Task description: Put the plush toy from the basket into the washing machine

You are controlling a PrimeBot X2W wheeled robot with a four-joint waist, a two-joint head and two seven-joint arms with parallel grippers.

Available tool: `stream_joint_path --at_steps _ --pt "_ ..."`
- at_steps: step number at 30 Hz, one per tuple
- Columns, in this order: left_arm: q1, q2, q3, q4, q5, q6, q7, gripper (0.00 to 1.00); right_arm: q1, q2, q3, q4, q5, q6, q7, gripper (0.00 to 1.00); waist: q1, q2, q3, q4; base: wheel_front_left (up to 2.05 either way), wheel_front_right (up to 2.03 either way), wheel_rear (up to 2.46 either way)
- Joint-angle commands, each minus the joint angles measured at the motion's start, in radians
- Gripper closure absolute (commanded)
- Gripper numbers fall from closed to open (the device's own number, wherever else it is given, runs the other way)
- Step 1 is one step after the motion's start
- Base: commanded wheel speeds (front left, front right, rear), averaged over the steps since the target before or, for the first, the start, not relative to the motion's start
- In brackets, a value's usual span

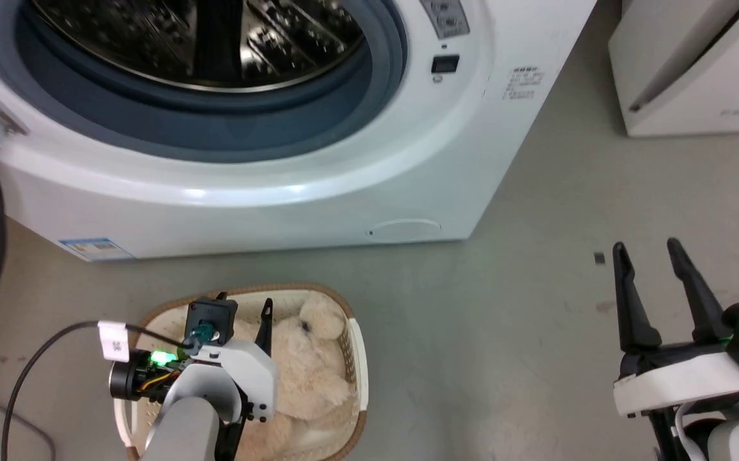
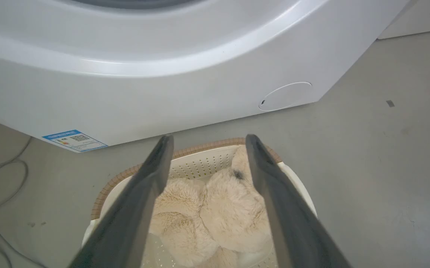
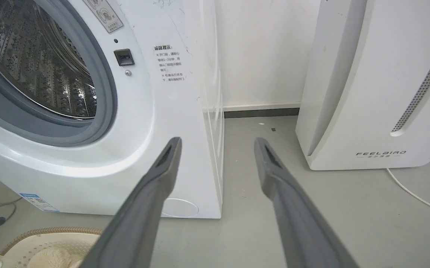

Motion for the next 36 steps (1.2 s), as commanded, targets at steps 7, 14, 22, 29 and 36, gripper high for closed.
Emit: stream_joint_path --at_steps 7,14,22,29,36 --pt "-0.080 0.027 -0.028 0.092 -0.011 0.006 0.033 0.00 -0.054 0.000 -0.007 -0.044 0.030 0.000 -0.023 0.00 -0.0002 0.0000 0.117 -0.024 0.00 0.00 0.00" --pt "-0.137 0.040 -0.057 0.165 -0.014 -0.003 0.080 0.00 -0.086 0.000 -0.006 -0.082 0.043 0.000 -0.037 0.00 -0.0002 0.0000 0.214 -0.035 0.00 0.00 0.00" --pt "-0.206 0.052 -0.072 0.247 -0.038 -0.009 0.119 0.00 -0.111 0.000 -0.003 -0.120 0.060 0.000 -0.054 0.00 -0.0002 0.0000 0.318 -0.050 0.00 0.00 0.00" --pt "-0.274 0.049 -0.090 0.319 -0.057 -0.016 0.148 0.00 -0.130 0.000 -0.008 -0.137 0.073 0.000 -0.069 0.00 -0.0002 0.0000 0.398 -0.057 0.00 0.00 0.00" --pt "-0.346 0.058 -0.109 0.391 -0.073 -0.011 0.161 0.00 -0.154 0.000 -0.012 -0.152 0.088 0.000 -0.083 0.00 -0.0002 0.0000 0.468 -0.064 0.00 0.00 0.00"
